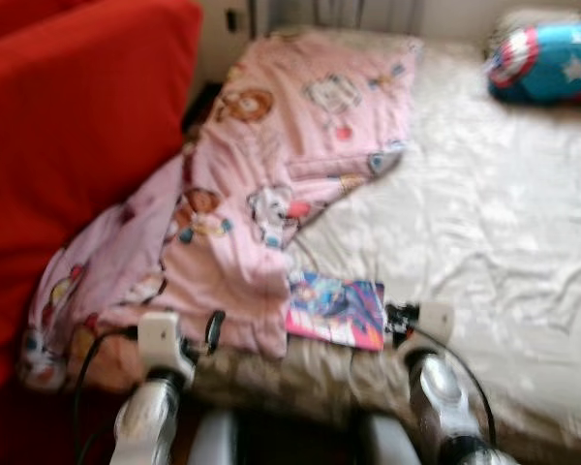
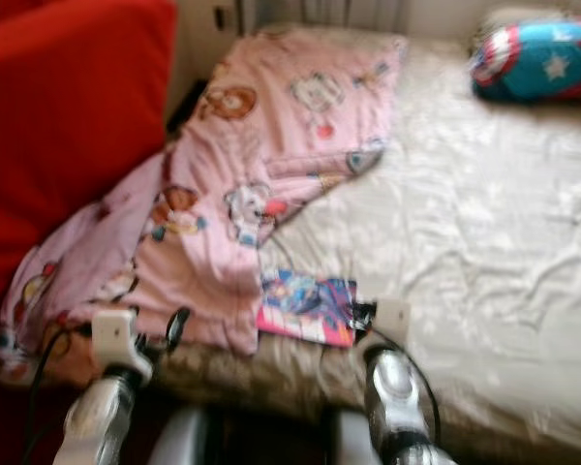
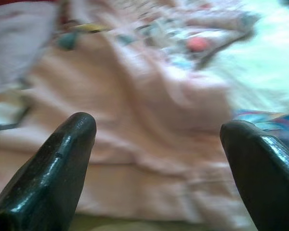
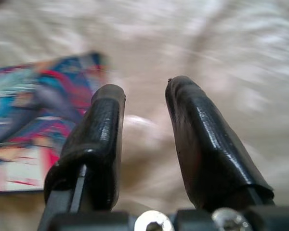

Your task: Clean up the room

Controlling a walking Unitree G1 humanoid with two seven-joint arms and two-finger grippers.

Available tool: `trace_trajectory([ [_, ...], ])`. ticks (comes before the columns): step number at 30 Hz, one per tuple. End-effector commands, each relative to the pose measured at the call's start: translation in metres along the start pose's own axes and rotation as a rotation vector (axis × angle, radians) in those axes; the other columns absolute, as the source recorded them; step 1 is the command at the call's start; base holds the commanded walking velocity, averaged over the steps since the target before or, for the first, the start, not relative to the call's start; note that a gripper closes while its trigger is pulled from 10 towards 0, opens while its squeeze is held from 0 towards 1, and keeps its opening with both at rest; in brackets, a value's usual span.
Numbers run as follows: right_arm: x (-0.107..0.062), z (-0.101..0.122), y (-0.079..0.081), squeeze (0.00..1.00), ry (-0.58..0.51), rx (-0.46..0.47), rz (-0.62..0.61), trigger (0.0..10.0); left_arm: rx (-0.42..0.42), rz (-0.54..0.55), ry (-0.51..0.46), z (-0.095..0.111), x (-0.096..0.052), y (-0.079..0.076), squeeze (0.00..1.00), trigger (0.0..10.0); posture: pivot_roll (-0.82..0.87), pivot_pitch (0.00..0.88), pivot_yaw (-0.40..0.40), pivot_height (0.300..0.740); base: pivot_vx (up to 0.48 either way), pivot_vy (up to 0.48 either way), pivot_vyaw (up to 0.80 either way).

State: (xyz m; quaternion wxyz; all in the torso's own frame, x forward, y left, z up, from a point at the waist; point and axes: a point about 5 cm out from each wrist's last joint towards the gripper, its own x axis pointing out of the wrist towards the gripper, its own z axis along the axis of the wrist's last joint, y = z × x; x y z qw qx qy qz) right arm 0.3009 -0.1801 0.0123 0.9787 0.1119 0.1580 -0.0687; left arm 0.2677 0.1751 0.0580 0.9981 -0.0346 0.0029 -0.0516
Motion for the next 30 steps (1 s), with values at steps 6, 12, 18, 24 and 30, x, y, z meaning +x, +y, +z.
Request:
trace_trajectory([
  [6,0.008,0.006,-0.003,1.0,0.057,0.129,-0.066,10.0,0.0,0.016,0.04,-0.005,-0.017,0.007,0.0,10.0,0.0,0.187,-0.019,0.604,0.0,0.0,0.0],
  [12,0.013,0.015,-0.004,1.0,0.072,0.187,-0.066,10.0,0.005,0.015,0.037,0.0,-0.026,0.008,0.0,10.0,0.03,0.239,-0.009,0.604,0.0,0.0,0.0],
  [18,0.016,0.02,-0.009,0.2,0.085,0.243,-0.099,10.0,0.023,0.005,0.023,0.015,-0.033,0.007,0.0,10.0,0.05,0.296,0.006,0.604,0.0,0.0,0.0],
  [24,0.018,0.022,-0.003,0.0,0.084,0.242,-0.048,10.0,0.036,-0.034,-0.02,0.034,-0.035,-0.002,0.0,10.0,0.06,0.346,0.018,0.604,0.0,0.0,0.0],
  [30,0.02,0.028,0.002,0.0,0.068,0.24,-0.035,10.0,0.077,-0.078,-0.06,0.062,-0.042,-0.012,0.0,10.0,0.09,0.4,0.034,0.604,0.0,0.0,0.0],
])
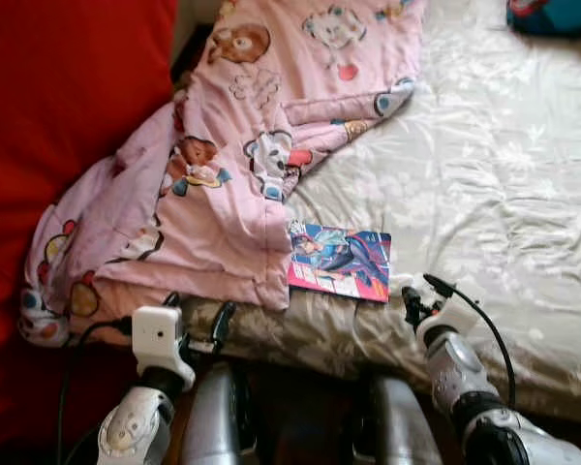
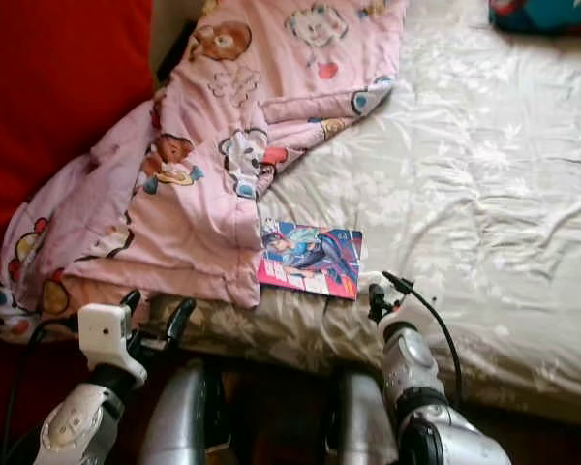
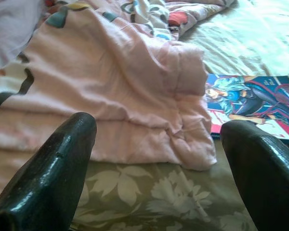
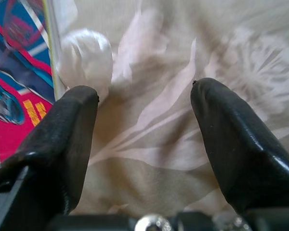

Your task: Clean up the room

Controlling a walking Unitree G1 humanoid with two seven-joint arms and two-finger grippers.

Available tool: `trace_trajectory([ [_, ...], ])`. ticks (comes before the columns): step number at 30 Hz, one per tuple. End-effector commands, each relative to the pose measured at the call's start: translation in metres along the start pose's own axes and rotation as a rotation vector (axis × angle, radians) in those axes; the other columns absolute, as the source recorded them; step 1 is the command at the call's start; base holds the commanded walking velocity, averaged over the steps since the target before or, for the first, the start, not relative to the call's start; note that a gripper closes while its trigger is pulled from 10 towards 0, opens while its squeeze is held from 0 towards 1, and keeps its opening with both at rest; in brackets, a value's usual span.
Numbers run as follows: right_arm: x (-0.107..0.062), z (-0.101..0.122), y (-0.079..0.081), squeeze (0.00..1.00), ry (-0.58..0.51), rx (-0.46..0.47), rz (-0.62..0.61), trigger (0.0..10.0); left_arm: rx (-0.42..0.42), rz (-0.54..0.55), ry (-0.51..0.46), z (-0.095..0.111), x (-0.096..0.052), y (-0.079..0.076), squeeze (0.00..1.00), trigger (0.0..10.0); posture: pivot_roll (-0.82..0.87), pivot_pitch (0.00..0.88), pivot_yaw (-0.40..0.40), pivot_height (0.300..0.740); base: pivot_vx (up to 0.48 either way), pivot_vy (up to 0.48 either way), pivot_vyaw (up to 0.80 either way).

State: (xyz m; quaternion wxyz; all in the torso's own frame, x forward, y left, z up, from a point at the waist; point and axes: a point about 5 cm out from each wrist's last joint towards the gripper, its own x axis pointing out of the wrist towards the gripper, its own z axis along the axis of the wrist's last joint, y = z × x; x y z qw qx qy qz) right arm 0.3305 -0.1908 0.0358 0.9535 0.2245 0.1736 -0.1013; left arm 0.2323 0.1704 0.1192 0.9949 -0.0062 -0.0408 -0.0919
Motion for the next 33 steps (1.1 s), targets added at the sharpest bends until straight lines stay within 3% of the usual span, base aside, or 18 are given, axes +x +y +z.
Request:
trace_trajectory([
  [1,0.0,-0.003,0.003,0.0,0.014,0.01,0.003,10.0,0.016,0.004,0.021,0.004,-0.008,0.0,0.0,10.0,0.09,0.4,0.034,0.604,0.0,0.0,0.0],
  [8,0.004,0.014,0.02,0.0,-0.069,0.012,0.102,10.0,0.024,0.019,0.03,0.01,-0.015,0.001,0.0,10.0,0.11,0.412,0.033,0.604,0.0,0.0,0.0],
  [16,0.004,0.011,0.018,0.0,-0.048,-0.03,0.097,9.9,0.02,0.027,0.049,0.012,-0.018,-0.001,0.0,10.0,0.11,0.414,0.031,0.604,0.0,0.0,0.0],
  [17,0.003,0.01,0.018,0.0,-0.048,-0.029,0.1,0.0,0.018,0.028,0.053,0.013,-0.019,-0.001,0.0,10.0,0.11,0.415,0.032,0.604,0.0,0.0,0.0],
  [33,0.002,0.004,0.016,0.0,-0.038,-0.039,0.104,0.0,0.023,0.033,0.07,0.012,-0.02,-0.002,0.0,10.0,0.11,0.4,0.031,0.604,0.0,0.0,0.0],
])
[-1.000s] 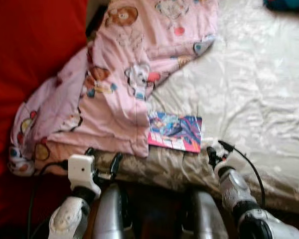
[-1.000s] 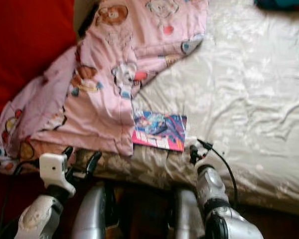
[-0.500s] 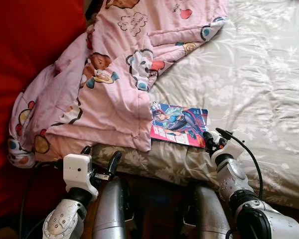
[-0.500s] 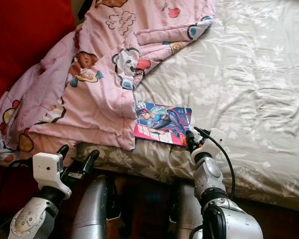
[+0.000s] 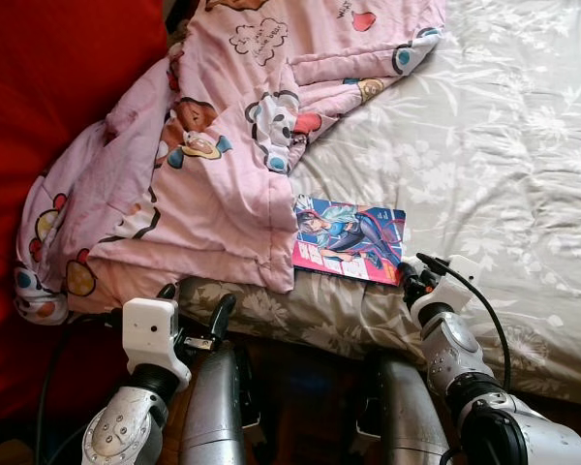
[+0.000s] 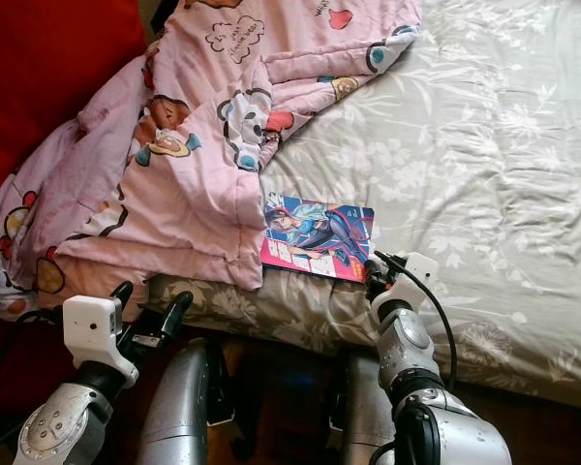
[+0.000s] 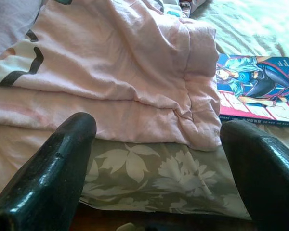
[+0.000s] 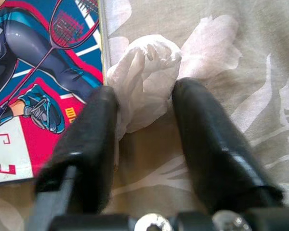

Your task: Clean up the room

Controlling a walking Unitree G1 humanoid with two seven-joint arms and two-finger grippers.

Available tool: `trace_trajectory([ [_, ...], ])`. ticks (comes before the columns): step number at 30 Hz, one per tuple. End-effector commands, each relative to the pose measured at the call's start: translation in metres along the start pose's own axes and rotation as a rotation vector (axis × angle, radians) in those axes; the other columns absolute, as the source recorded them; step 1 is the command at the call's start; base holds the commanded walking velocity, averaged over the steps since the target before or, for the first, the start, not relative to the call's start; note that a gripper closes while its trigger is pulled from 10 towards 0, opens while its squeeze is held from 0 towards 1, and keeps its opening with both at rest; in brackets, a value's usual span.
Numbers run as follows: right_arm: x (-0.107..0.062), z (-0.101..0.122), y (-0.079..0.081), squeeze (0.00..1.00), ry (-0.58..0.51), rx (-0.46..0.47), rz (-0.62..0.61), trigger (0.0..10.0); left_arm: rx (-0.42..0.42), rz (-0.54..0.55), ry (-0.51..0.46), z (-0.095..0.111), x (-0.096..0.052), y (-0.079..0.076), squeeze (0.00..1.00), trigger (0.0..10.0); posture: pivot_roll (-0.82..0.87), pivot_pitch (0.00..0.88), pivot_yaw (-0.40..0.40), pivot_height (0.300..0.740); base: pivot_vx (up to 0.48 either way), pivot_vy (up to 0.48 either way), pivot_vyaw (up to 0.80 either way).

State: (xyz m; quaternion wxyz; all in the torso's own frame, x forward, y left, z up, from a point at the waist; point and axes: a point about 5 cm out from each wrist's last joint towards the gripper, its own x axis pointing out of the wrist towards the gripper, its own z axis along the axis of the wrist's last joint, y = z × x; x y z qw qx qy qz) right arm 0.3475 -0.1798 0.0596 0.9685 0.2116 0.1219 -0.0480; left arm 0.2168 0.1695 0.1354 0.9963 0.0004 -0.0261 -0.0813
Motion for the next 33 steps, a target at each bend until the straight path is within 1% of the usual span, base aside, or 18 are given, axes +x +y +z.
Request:
trace_trajectory([
  [1,-0.006,-0.015,-0.006,0.0,0.045,0.003,-0.02,0.0,0.012,0.013,0.04,-0.006,-0.006,0.002,0.0,10.0,0.11,0.4,0.031,0.604,0.0,0.0,0.0],
  [6,-0.006,-0.013,-0.01,0.0,0.037,0.007,-0.033,0.0,0.01,0.016,0.042,-0.006,-0.007,0.001,0.0,10.0,0.11,0.398,0.028,0.604,0.0,0.0,0.0],
  [7,-0.006,-0.012,-0.011,0.0,0.039,-0.003,-0.038,0.0,0.014,0.018,0.043,-0.007,-0.007,0.0,0.0,10.0,0.11,0.396,0.027,0.604,0.0,0.0,0.0],
  [13,-0.006,-0.009,-0.016,0.0,0.033,0.001,-0.055,0.0,0.015,0.026,0.05,-0.012,-0.006,0.0,0.0,10.0,0.1,0.39,0.023,0.604,0.0,0.0,0.0],
  [15,-0.007,-0.011,-0.019,0.0,0.044,-0.01,-0.065,0.0,0.016,0.043,0.067,-0.019,-0.009,0.001,0.0,10.0,0.11,0.374,0.021,0.604,0.0,0.0,0.0],
  [18,-0.008,-0.012,-0.02,0.0,0.05,-0.009,-0.071,0.0,0.023,0.043,0.078,-0.022,-0.01,0.002,0.0,10.0,0.11,0.365,0.019,0.604,0.0,0.0,0.0],
  [24,-0.007,-0.011,-0.019,0.0,0.046,-0.013,-0.07,0.0,0.038,0.049,0.085,-0.028,-0.006,0.005,0.0,10.0,0.11,0.334,0.015,0.604,0.0,0.0,0.0],
  [29,-0.007,-0.005,-0.02,0.0,-0.01,-0.004,-0.068,0.0,0.055,0.075,0.144,-0.052,-0.005,0.014,0.0,10.0,0.1,0.271,0.006,0.604,0.0,0.0,0.0],
  [32,-0.009,0.001,-0.022,0.0,-0.08,0.002,-0.058,0.0,0.052,0.098,0.184,-0.067,-0.005,0.019,0.0,10.0,0.08,0.235,0.001,0.604,0.0,0.0,0.0],
  [33,-0.009,0.003,-0.023,0.0,-0.101,0.0,-0.052,0.0,0.05,0.104,0.195,-0.071,-0.006,0.021,0.0,10.0,0.08,0.235,0.001,0.604,0.0,0.0,0.0],
])
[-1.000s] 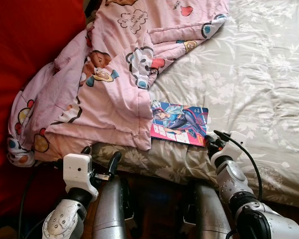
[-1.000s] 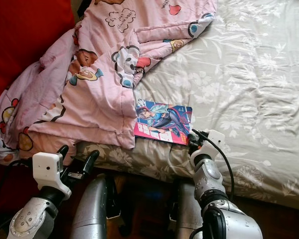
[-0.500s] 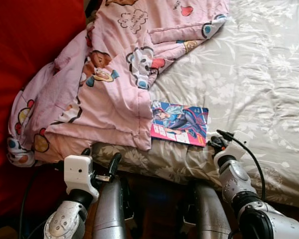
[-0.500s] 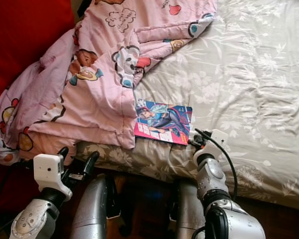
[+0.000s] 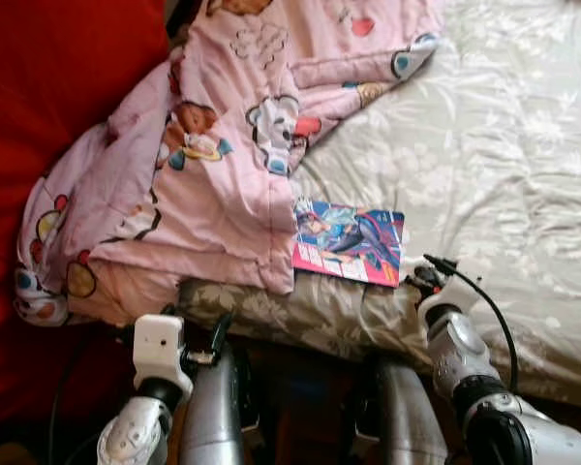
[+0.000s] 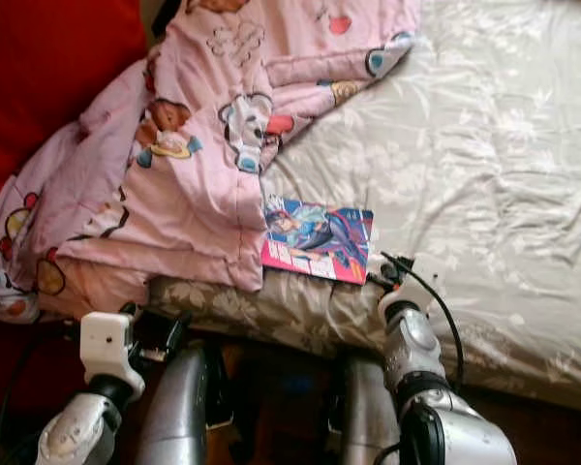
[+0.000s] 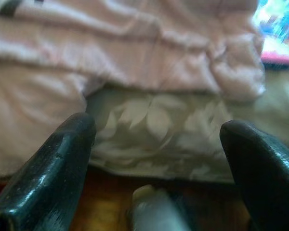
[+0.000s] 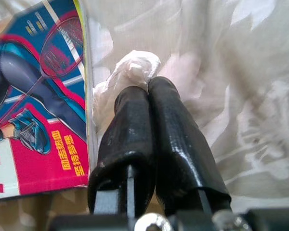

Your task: Clean up the room

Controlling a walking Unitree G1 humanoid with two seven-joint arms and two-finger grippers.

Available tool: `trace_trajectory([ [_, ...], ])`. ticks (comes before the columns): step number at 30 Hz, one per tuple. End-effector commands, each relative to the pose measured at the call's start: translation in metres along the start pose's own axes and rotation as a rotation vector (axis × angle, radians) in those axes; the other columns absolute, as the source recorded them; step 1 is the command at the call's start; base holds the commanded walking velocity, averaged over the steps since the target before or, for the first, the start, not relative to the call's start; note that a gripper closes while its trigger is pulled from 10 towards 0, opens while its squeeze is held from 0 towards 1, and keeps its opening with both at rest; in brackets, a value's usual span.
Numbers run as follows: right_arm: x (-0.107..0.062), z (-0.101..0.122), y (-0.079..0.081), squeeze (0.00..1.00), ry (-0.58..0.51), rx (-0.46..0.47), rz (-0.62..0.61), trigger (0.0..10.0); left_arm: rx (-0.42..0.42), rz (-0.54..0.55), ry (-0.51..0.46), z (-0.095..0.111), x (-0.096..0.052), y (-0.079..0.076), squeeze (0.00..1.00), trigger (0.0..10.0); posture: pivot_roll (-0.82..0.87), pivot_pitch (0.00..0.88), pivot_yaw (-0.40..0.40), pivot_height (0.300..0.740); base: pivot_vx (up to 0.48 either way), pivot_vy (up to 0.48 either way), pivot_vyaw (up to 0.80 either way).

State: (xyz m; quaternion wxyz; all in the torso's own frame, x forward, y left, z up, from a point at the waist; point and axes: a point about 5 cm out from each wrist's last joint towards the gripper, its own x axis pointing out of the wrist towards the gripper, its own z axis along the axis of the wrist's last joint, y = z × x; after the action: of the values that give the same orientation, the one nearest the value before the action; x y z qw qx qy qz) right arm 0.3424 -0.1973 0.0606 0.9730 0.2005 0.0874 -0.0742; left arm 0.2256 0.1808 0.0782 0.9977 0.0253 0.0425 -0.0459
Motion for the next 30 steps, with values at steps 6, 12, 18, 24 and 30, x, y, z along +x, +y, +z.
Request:
trace_trajectory([
  [6,-0.022,-0.018,-0.021,0.0,-0.062,-0.067,0.0,0.0,-0.052,0.123,0.156,-0.051,-0.002,0.021,0.0,10.0,0.01,0.173,-0.016,0.604,0.0,0.0,0.0],
  [12,-0.051,-0.047,-0.043,0.0,-0.018,-0.086,-0.032,10.0,-0.066,0.155,0.214,-0.072,0.003,0.026,0.0,10.0,-0.04,0.133,-0.027,0.604,0.0,0.0,0.0],
  [18,-0.07,-0.072,-0.05,0.0,0.064,-0.103,-0.022,10.0,-0.07,0.151,0.247,-0.084,0.01,0.026,0.0,10.0,-0.05,0.111,-0.024,0.614,0.0,0.0,0.0],
  [24,-0.085,-0.101,-0.056,0.0,0.238,-0.174,-0.057,10.0,-0.081,0.149,0.318,-0.101,0.008,0.026,0.0,10.0,-0.06,0.1,-0.022,0.654,0.0,0.0,0.0],
  [30,-0.1,-0.124,-0.06,0.0,0.397,-0.232,-0.059,10.0,-0.132,0.183,0.399,-0.116,0.002,0.028,0.0,10.0,-0.05,0.073,-0.034,0.689,0.0,0.0,0.0],
])
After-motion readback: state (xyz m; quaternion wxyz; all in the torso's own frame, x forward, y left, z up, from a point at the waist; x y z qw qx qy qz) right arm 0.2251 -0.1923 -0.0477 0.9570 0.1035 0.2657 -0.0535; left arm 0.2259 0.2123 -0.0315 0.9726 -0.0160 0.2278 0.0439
